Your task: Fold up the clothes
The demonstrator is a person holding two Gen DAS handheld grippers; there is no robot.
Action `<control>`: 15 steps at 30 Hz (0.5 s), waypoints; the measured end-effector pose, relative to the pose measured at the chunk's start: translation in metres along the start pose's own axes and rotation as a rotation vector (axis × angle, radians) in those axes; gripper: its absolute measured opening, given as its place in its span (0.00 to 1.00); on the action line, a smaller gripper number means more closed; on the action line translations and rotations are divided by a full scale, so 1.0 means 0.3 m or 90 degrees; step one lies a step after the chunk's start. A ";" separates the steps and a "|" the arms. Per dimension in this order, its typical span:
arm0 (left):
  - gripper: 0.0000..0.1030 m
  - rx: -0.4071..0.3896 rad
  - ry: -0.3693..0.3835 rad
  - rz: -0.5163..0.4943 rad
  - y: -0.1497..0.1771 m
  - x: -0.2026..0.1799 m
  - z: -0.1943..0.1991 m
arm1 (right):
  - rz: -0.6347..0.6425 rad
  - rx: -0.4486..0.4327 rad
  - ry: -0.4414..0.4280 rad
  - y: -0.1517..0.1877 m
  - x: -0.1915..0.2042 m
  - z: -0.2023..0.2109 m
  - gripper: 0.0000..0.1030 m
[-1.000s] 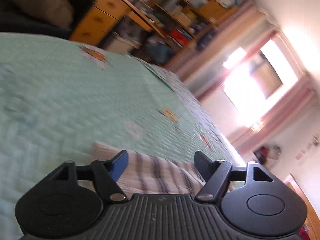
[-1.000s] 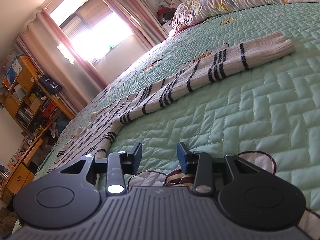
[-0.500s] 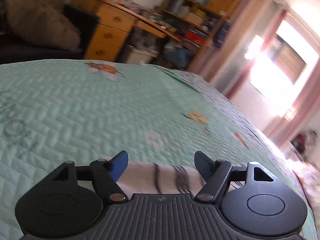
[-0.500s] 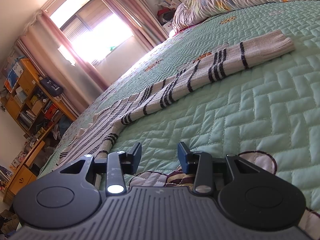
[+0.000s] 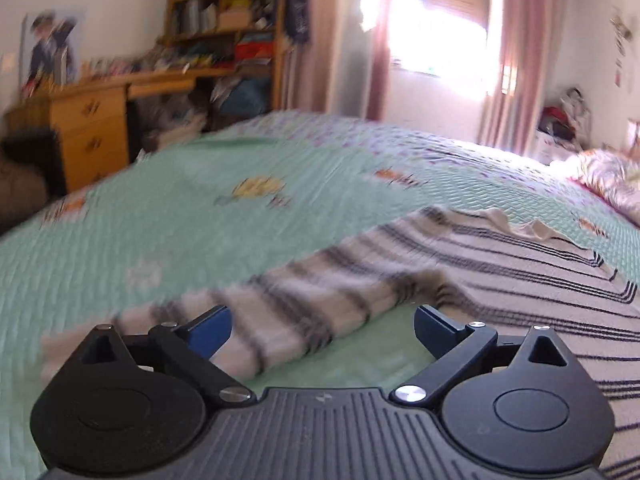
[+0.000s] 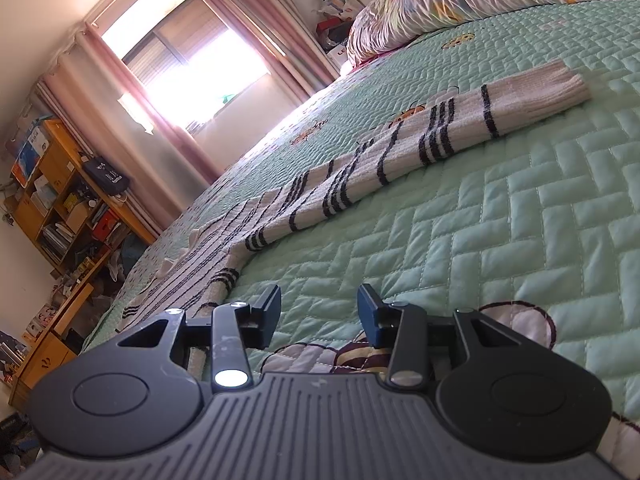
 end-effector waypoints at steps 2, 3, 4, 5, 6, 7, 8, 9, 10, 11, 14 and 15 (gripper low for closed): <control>0.96 0.011 -0.007 -0.036 -0.033 -0.076 -0.076 | -0.002 0.000 -0.001 -0.001 -0.001 0.000 0.43; 0.96 0.045 -0.013 -0.057 -0.015 -0.111 -0.116 | -0.003 0.001 -0.001 -0.002 -0.001 0.000 0.43; 0.96 0.079 -0.018 -0.077 0.003 -0.146 -0.156 | -0.002 0.001 -0.001 -0.002 0.000 0.000 0.43; 0.94 0.113 -0.024 -0.099 0.022 -0.181 -0.195 | -0.002 0.002 0.000 -0.003 0.000 -0.001 0.43; 0.85 0.142 -0.038 -0.136 0.067 -0.206 -0.199 | -0.002 0.002 0.000 -0.003 0.000 -0.001 0.44; 0.77 0.143 -0.056 -0.162 0.095 -0.228 -0.188 | -0.001 0.003 0.000 -0.004 0.001 -0.002 0.44; 0.77 0.123 -0.066 -0.175 0.112 -0.239 -0.140 | -0.001 0.003 0.000 -0.005 0.001 -0.002 0.44; 0.80 0.101 -0.062 -0.174 0.118 -0.247 -0.088 | -0.001 0.003 0.000 -0.005 0.001 -0.001 0.44; 0.87 0.072 -0.056 -0.160 0.122 -0.246 -0.015 | -0.001 0.004 0.001 -0.007 0.002 -0.001 0.44; 0.91 0.044 -0.049 -0.146 0.126 -0.245 0.058 | 0.000 0.006 0.002 -0.008 0.004 0.000 0.44; 0.99 -0.007 -0.018 -0.141 0.161 -0.274 0.224 | 0.040 0.032 -0.012 0.002 0.086 0.019 0.46; 0.99 -0.003 -0.001 -0.162 0.187 -0.296 0.247 | 0.078 0.048 -0.045 0.023 0.152 0.029 0.46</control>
Point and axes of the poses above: each gripper's, at about its wrist camera, not at the fingertips, and z roughly against the way its jaws point, x to its left, y to its underside, the point moved 1 cm from there along -z, roughly the way its jaws point, and after that the axes turned 3 degrees about -x, right-handed, at the moved point
